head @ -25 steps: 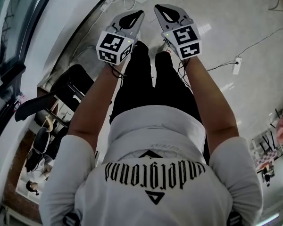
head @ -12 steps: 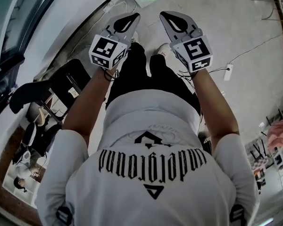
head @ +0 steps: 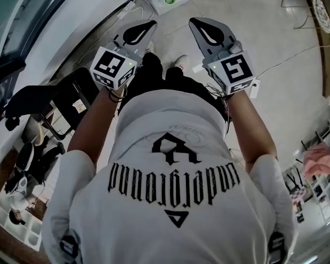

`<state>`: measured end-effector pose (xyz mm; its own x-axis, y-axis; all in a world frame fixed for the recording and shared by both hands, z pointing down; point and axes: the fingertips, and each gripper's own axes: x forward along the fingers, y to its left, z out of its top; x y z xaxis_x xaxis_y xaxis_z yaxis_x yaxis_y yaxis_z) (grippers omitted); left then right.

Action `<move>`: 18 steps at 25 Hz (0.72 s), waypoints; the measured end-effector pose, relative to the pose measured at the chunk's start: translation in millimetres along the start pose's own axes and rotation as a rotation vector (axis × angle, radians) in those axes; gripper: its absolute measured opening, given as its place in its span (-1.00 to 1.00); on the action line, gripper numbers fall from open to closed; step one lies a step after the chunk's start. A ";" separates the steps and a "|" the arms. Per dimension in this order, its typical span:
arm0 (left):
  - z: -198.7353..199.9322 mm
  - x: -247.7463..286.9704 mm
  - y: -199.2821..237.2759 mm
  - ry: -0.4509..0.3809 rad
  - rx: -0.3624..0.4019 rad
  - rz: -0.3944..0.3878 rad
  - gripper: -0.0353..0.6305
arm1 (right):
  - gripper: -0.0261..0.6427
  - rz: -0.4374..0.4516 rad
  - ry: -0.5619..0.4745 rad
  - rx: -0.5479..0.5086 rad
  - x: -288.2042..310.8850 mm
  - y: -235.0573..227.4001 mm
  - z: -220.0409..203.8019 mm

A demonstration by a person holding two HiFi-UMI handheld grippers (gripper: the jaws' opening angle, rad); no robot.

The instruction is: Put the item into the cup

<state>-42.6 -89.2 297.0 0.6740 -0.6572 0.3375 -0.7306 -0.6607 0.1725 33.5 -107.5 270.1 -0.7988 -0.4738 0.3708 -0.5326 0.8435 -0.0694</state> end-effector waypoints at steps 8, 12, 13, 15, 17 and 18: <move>47.2 -27.0 -36.9 -0.060 0.014 -0.001 -0.85 | -0.88 -0.015 -0.053 0.005 -59.0 2.6 34.5; 69.0 -33.8 -51.7 -0.092 0.021 -0.002 -0.85 | -0.88 -0.018 -0.070 -0.013 -81.6 3.2 48.8; 74.7 -36.5 -55.5 -0.100 0.019 -0.002 -0.85 | -0.88 -0.021 -0.073 -0.016 -86.8 3.2 51.8; 88.6 -43.3 -63.7 -0.123 0.016 -0.002 -0.85 | -0.88 -0.027 -0.081 -0.017 -97.5 2.6 57.8; 102.5 -49.5 -71.0 -0.146 0.020 -0.001 -0.85 | -0.88 -0.034 -0.093 -0.020 -108.5 0.8 64.4; 108.3 -51.6 -73.6 -0.155 0.024 0.001 -0.85 | -0.88 -0.037 -0.098 -0.022 -113.5 -0.6 67.5</move>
<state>-11.8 -46.0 166.7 0.6833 -0.7048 0.1909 -0.7298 -0.6672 0.1490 105.6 -71.3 165.6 -0.8026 -0.5264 0.2805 -0.5570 0.8297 -0.0370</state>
